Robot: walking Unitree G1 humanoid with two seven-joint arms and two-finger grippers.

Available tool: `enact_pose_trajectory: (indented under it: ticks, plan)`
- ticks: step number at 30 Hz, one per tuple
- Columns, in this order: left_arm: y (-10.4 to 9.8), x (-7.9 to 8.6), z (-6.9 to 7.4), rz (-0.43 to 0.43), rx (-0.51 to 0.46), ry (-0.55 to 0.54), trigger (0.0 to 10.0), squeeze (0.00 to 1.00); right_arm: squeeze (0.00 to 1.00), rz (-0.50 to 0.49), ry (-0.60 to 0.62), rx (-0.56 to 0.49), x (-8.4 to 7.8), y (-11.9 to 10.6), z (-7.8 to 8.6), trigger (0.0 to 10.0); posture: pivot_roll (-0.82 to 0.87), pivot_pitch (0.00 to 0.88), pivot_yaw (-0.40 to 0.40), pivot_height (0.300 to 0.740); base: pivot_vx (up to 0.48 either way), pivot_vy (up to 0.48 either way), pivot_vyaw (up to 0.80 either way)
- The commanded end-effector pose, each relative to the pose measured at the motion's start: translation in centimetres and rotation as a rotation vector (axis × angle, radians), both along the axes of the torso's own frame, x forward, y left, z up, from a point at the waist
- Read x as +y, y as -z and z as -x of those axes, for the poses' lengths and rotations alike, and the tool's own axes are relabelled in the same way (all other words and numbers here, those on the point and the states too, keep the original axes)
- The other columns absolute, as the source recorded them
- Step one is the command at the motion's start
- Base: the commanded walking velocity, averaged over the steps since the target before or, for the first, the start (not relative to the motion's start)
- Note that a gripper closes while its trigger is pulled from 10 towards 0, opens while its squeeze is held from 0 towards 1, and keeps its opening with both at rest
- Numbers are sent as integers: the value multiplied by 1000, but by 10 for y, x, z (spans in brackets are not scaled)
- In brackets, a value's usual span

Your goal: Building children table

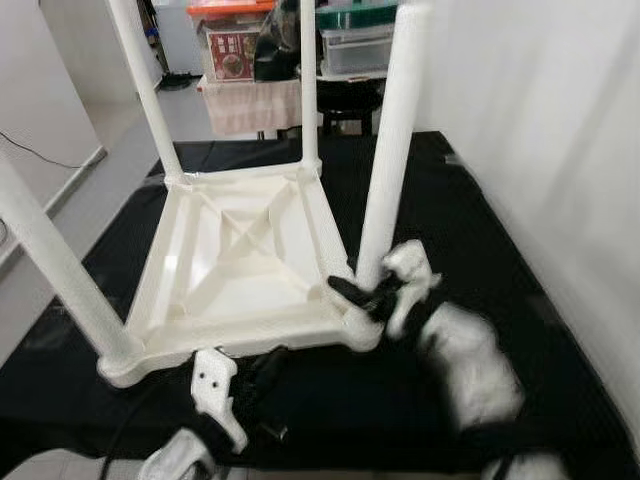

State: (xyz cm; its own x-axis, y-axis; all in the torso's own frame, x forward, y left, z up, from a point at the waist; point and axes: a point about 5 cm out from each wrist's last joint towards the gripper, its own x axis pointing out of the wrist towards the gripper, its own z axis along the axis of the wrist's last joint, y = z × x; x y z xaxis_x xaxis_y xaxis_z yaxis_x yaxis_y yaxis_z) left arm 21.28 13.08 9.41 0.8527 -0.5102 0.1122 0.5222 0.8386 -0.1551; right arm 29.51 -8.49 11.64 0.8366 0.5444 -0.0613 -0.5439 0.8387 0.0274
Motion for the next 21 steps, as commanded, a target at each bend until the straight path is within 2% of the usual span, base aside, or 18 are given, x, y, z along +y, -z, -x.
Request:
enact_pose_trajectory:
  ticks: [1, 3, 6, 7, 9, 10, 12, 13, 14, 16, 18, 19, 20, 21]
  plan:
    - [2, 1, 0, -4, 15, 17, 10000, 0, 0, 53, 29, 179, 0, 30, 7, 0, 10, 0, 43, 740, 0, 0, 0]
    - [2, 0, 0, 7, 22, 35, 10000, 0, 0, 101, -7, 166, 1, 30, -1, 0, 24, 0, 26, 740, 0, 0, 0]
    - [2, -1, 0, 8, 22, 37, 10000, 0, 0, 111, -11, 169, 1, 31, -3, 0, 20, 0, 28, 740, 0, 0, 0]
    - [2, 0, 0, 6, 20, 28, 10000, 0, 0, 115, -13, 173, 4, 31, -4, 10000, 22, 0, 27, 740, 0, 0, 0]
    - [2, 0, -1, 5, 18, 21, 10000, 0, 0, 92, -32, 169, 8, 29, -4, 10000, 22, 0, 27, 740, 0, 0, 0]
    - [2, -1, -2, 5, 18, 18, 10000, 0, 1000, 52, -96, 151, 12, 23, -8, 10000, 25, 0, 29, 740, 0, 0, 0]
    - [2, -1, -2, 5, 18, 17, 10000, 0, 1000, 25, -140, 137, 14, 18, -9, 10000, 25, 0, 29, 740, 0, 0, 0]
    - [3, -2, -3, 9, 22, 23, 10000, 0, 1000, -18, -238, 95, 14, 6, -14, 10000, 21, 0, 32, 740, 0, 0, 0]
    - [3, -2, -3, 9, 22, 23, 10000, 0, 1000, -18, -238, 95, 14, 6, -14, 10000, 21, 0, 32, 740, 0, 0, 0]
    - [4, -4, -4, 14, 26, 32, 10000, 0, 1000, -57, -358, 45, 11, -12, -17, 10000, 18, 0, 31, 740, 0, 0, 0]
    - [4, -4, -4, 14, 26, 32, 10000, 0, 1000, -57, -358, 45, 11, -12, -17, 10000, 18, 0, 31, 740, 0, 0, 0]
    - [4, -5, -5, 17, 27, 35, 10000, 0, 392, -37, -433, 13, 5, -22, -19, 10000, 20, 0, 27, 740, 0, 0, 0]
    - [4, -5, -5, 17, 27, 35, 10000, 0, 392, -37, -433, 13, 5, -22, -19, 10000, 20, 0, 27, 740, 0, 0, 0]
    - [4, -5, -6, 19, 27, 38, 10000, 0, 0, -3, -496, 1, -2, -28, -22, 10000, 20, 0, 22, 740, 0, 0, 0]
